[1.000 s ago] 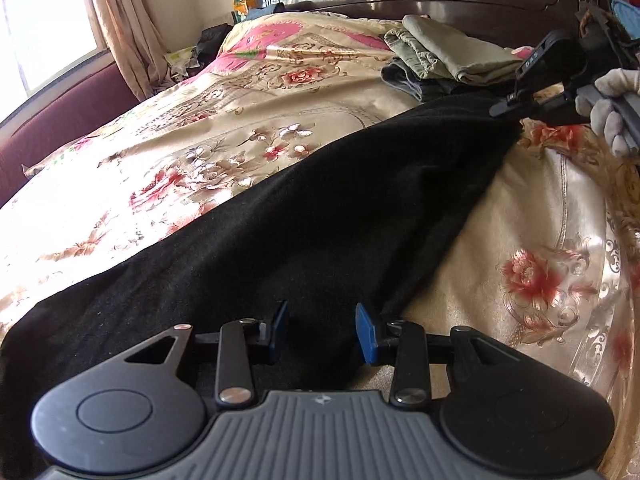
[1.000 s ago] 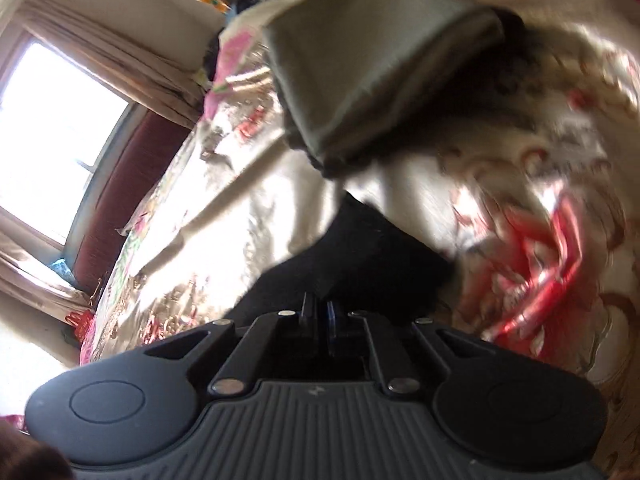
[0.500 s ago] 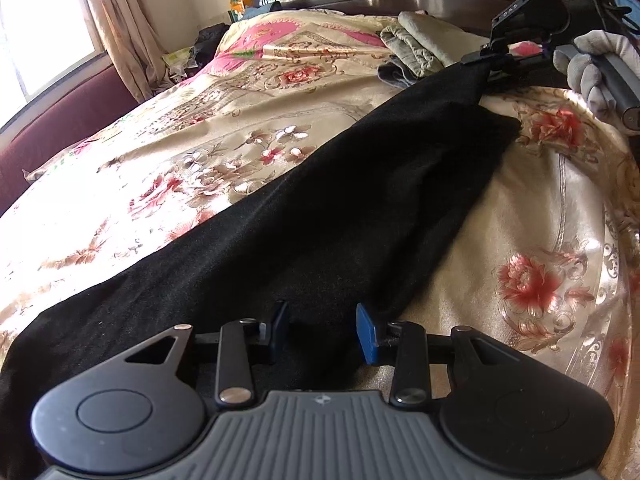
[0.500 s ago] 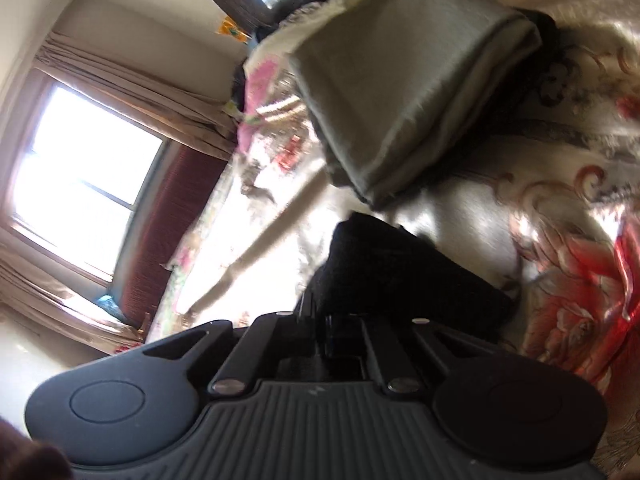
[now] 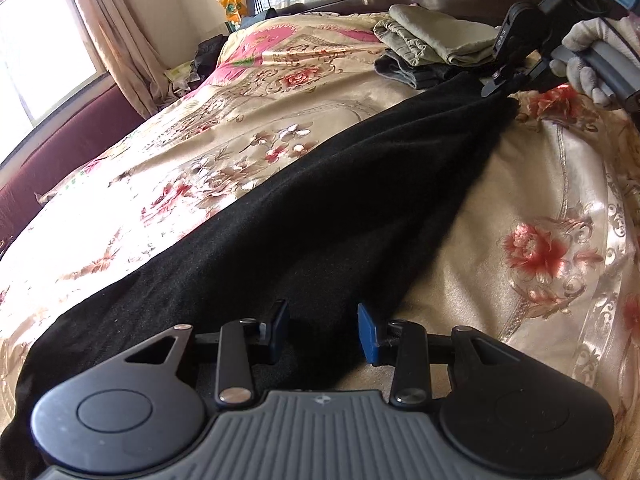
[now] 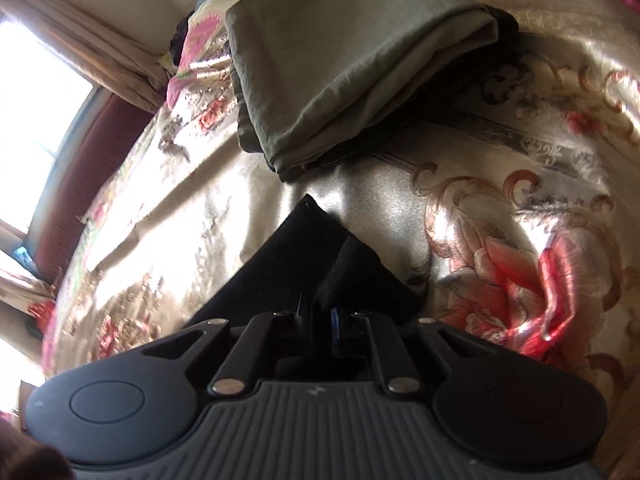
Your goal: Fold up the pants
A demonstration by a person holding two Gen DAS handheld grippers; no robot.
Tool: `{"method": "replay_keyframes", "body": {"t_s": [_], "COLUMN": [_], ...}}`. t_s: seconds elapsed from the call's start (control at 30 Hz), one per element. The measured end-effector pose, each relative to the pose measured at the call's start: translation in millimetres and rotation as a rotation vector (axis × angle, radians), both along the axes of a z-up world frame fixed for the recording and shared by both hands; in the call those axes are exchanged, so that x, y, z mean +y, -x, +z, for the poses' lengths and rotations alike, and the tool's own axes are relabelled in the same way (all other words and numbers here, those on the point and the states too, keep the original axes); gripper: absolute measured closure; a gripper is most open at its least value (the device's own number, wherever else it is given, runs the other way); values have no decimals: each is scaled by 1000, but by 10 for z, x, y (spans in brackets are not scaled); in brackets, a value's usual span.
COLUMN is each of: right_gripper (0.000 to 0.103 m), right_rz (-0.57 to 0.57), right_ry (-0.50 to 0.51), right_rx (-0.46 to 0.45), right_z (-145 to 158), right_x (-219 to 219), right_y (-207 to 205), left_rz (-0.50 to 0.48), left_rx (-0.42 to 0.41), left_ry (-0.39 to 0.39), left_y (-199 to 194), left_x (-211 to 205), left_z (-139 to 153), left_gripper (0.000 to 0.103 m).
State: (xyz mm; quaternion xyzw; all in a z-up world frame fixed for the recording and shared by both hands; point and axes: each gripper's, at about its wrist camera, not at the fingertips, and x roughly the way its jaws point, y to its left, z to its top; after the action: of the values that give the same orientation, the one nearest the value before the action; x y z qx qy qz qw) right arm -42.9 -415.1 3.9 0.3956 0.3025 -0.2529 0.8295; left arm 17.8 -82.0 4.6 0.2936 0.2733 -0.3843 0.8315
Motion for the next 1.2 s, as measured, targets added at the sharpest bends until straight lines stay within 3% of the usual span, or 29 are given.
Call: {"method": "replay_keyframes", "body": {"t_s": [0.1,0.17,0.23,0.3,0.47,0.63,0.73,0.83,0.93,1.03,1.07,1.1,1.2], "right_gripper": [83,83,83,83,83,83,82,68,67,75,93,99,99], "right_rz": [11,77,217,393,895,1185,1278,1326,1343,1283,1263,1244,1230], "right_ry": [195,289,331,382,626,810,890,967,983,1016,978,928,890], "right_rx": [65,81,63,21,-2,5,27,23,18,42,50,54,15], "right_z": [209,303,349,363,218,10,-91,-144,-181,-191,-174,-131,60], "right_x": [196,409,714,1100,2075,2558,2705,2801,2849,2868,2830,2780,2776], "right_y": [74,87,31,-78,-457,-524,-509,-462,-480,-564,-608,-647,-531], "left_rz": [10,4,-1,2,13,64,77,73,76,75,70,62,45], "left_rx": [9,-9,-25,-26,-7,72,103,105,113,122,120,118,113], "left_ry": [5,-10,-32,-37,-24,59,89,99,105,108,106,104,98], "left_y": [-22,2,13,0,-43,-184,-240,-240,-264,-277,-270,-255,-183], "left_x": [54,85,91,77,104,190,236,253,258,269,262,263,289], "left_z": [2,1,-11,-18,35,143,166,189,194,193,197,205,249], "left_gripper": [51,54,66,70,76,79,79,79,79,79,79,79,79]}}
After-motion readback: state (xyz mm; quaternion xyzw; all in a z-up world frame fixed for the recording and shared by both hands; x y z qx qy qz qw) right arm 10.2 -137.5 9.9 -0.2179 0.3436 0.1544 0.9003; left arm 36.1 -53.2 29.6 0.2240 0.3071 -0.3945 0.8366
